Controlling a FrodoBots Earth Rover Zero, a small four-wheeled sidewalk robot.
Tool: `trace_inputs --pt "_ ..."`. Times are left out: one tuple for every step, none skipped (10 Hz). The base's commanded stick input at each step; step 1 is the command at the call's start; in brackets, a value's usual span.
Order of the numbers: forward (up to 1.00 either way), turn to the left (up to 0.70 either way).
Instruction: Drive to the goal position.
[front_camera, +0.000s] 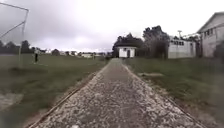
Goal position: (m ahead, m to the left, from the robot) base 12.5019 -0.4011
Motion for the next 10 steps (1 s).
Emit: trace_inputs --pt "0.85 0.00" --pt "0.85 0.00" --pt "0.85 0.00" --pt "0.85 0.00" --pt "0.85 0.00" --pt "0.85 0.00" --pt "0.85 0.00" --pt "0.85 0.00" --pt "0.85 0.00" --pt "0.85 0.00"
